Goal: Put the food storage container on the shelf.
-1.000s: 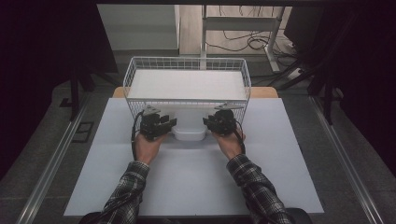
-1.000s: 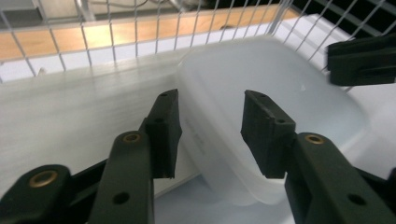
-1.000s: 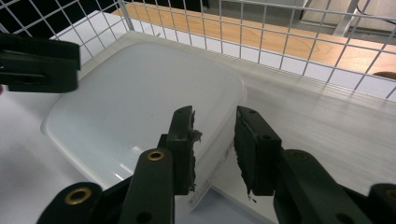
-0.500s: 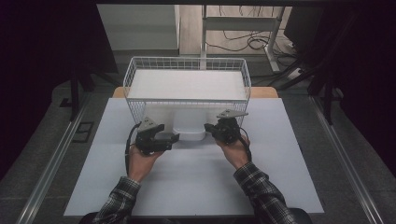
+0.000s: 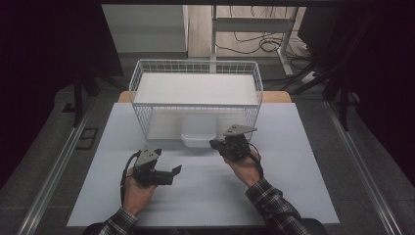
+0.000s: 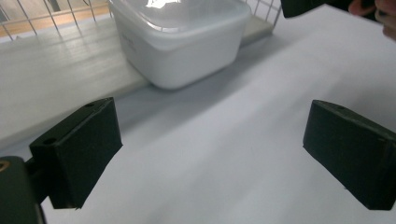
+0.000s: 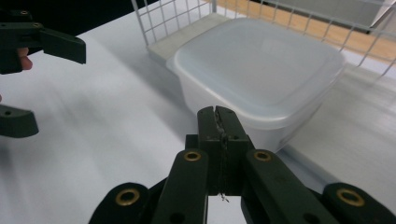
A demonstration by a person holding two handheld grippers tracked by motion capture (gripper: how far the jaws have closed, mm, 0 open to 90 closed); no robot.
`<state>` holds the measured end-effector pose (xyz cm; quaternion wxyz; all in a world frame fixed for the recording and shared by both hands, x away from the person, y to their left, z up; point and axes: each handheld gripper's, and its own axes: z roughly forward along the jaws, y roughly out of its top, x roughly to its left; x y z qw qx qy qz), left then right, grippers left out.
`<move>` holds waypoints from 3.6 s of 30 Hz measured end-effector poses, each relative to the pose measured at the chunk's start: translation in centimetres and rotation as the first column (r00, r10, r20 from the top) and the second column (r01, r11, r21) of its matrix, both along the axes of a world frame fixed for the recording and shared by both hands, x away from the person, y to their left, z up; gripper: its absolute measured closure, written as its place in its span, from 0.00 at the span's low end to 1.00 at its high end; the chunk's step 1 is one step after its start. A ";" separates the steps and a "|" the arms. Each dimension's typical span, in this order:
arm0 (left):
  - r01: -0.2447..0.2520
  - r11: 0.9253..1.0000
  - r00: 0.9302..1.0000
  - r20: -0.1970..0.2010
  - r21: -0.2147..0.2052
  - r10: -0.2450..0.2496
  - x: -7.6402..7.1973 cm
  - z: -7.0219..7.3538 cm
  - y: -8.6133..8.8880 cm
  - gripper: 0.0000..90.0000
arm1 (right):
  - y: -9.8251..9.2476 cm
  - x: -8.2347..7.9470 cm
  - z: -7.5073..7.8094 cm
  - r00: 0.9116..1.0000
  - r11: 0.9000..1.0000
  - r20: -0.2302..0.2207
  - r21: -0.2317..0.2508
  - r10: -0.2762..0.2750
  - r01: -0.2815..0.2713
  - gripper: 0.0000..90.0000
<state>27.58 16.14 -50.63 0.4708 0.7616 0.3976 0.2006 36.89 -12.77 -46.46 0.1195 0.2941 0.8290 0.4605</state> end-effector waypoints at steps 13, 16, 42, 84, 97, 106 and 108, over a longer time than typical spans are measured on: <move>0.010 1.000 1.000 -0.008 0.019 -0.010 -2.4 -1.1 0.5 0.02 | 1.4 -0.4 -2.1 0.999 0.999 -0.042 -0.033 0.034 -0.036 0.98; 0.010 1.000 1.000 -0.012 0.016 -0.009 -2.6 -1.2 0.6 0.02 | 1.6 -0.2 -2.3 0.998 0.999 -0.046 -0.038 0.034 -0.036 0.98; 0.010 1.000 1.000 -0.024 0.028 -0.009 -2.4 -1.7 0.5 0.02 | 5.1 4.0 -3.5 0.999 0.997 -0.034 -0.077 -0.001 -0.001 0.98; 0.037 0.999 0.999 -0.035 0.008 -0.037 -2.2 -1.9 0.5 0.03 | 4.1 3.9 -1.8 0.999 1.000 -0.051 -0.028 0.009 -0.011 0.32; 0.050 0.999 0.998 -0.047 0.014 -0.049 -2.1 -2.0 0.3 0.03 | 2.8 1.4 -1.0 0.999 0.999 -0.025 -0.041 0.032 -0.033 0.12; 0.061 0.998 0.996 -0.060 0.019 -0.060 -2.1 -2.1 0.1 0.03 | 1.6 0.1 -1.6 1.000 0.997 -0.010 -0.070 0.023 -0.023 0.07; 0.063 0.998 0.996 -0.061 0.019 -0.062 -2.1 -2.1 0.1 0.03 | 1.2 -0.2 -1.7 1.000 0.997 -0.008 -0.069 0.022 -0.022 0.07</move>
